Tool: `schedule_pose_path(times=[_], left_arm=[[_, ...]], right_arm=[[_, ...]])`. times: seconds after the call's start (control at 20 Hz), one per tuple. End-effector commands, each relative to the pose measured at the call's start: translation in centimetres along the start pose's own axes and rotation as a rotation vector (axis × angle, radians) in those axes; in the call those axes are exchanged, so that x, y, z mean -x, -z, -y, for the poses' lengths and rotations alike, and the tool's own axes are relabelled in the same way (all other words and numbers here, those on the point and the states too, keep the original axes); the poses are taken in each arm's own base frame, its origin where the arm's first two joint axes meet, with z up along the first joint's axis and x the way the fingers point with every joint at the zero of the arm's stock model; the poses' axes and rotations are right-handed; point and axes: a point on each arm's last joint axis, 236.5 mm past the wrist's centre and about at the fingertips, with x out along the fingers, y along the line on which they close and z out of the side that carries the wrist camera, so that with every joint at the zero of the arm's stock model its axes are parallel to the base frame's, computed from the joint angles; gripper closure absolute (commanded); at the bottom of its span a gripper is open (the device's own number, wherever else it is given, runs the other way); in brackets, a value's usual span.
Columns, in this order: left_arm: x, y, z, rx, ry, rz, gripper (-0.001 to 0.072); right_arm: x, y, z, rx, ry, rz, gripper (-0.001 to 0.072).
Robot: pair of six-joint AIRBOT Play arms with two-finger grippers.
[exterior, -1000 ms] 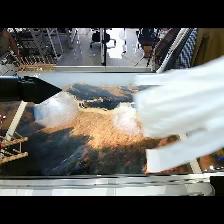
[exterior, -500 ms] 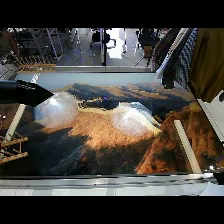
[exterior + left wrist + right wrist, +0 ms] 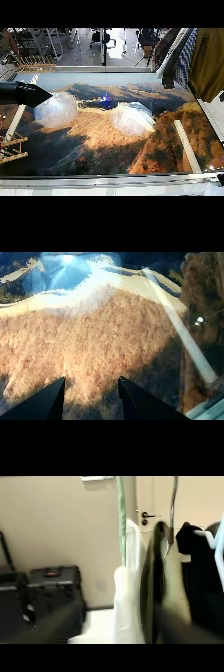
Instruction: Fold the clothes and pants, and hang the long-sleeved shirts on hangers.
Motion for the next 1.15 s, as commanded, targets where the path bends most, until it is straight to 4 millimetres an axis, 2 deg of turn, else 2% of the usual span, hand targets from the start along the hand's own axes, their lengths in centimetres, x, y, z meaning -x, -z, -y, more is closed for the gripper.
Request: schedule_pose_path(times=[0.0, 0.05, 0.1, 0.15, 0.2, 0.25, 0.3, 0.35, 0.4, 0.45, 0.5, 0.55, 0.6, 0.7, 0.8, 0.9, 1.1], left_arm=[[0.0, 0.2, 0.0, 0.003, -0.001, -0.008, 0.0345], [0.0, 0.4, 0.0, -0.012, 0.001, -0.017, 0.0344], [0.0, 0.9, -0.4, -0.020, -0.014, -0.038, 0.0343], [0.1, 1.6, -1.5, -0.024, -0.062, -0.066, 0.0344], [0.3, 2.2, -3.1, -0.030, -0.130, -0.096, 0.0345], [0.8, 3.0, -5.0, -0.022, -0.214, -0.130, 0.0345], [1.8, 4.1, -7.7, 0.008, -0.337, -0.177, 0.0354], [3.2, 5.3, -10.6, 0.051, -0.475, -0.223, 0.0354], [5.0, 6.4, -13.0, 0.087, -0.603, -0.263, 0.0354], [6.8, 7.2, -14.8, 0.099, -0.713, -0.301, 0.0353], [8.0, 7.6, -15.9, 0.098, -0.780, -0.322, 0.0353], [8.3, 7.6, -16.2, 0.097, -0.798, -0.325, 0.0353], [8.2, 7.6, -16.1, 0.097, -0.792, -0.324, 0.0353], [7.6, 7.5, -15.8, 0.096, -0.766, -0.315, 0.0353], [7.5, 7.4, -15.7, 0.096, -0.760, -0.315, 0.0353], [7.4, 7.5, -15.8, 0.096, -0.760, -0.317, 0.0353], [7.3, 7.5, -15.8, 0.097, -0.760, -0.320, 0.0353]], right_arm=[[4.0, -5.0, -2.2, -0.151, -0.167, 0.126, 0.0084], [6.8, -7.7, -3.5, -0.247, -0.273, 0.185, 0.0084], [9.5, -9.2, -5.0, -0.349, -0.391, 0.193, 0.0084], [12.5, -9.8, -7.6, -0.415, -0.542, 0.158, 0.0085], [15.4, -9.1, -11.0, -0.404, -0.707, 0.094, 0.0086], [19.4, -7.3, -15.8, -0.327, -0.935, 0.003, 0.0086], [23.5, -4.1, -20.0, -0.211, -1.155, -0.097, 0.0087], [28.5, 0.7, -23.6, -0.080, -1.385, -0.247, 0.0087], [32.9, 5.8, -25.5, 0.033, -1.549, -0.430, 0.0087], [37.2, 11.1, -26.5, 0.165, -1.674, -0.618, 0.0087], [40.5, 15.3, -26.8, 0.282, -1.751, -0.749, 0.0097], [43.2, 18.7, -27.2, 0.388, -1.796, -0.823, 0.0254], [44.3, 21.2, -27.8, 0.481, -1.795, -0.835, 0.0423], [44.5, 24.0, -29.8, 0.635, -1.750, -0.736, 0.0699], [43.7, 24.2, -32.1, 0.657, -1.700, -0.623, 0.0696], [43.3, 22.9, -33.7, 0.588, -1.694, -0.548, 0.0699], [42.8, 20.7, -35.4, 0.494, -1.686, -0.455, 0.0699]])
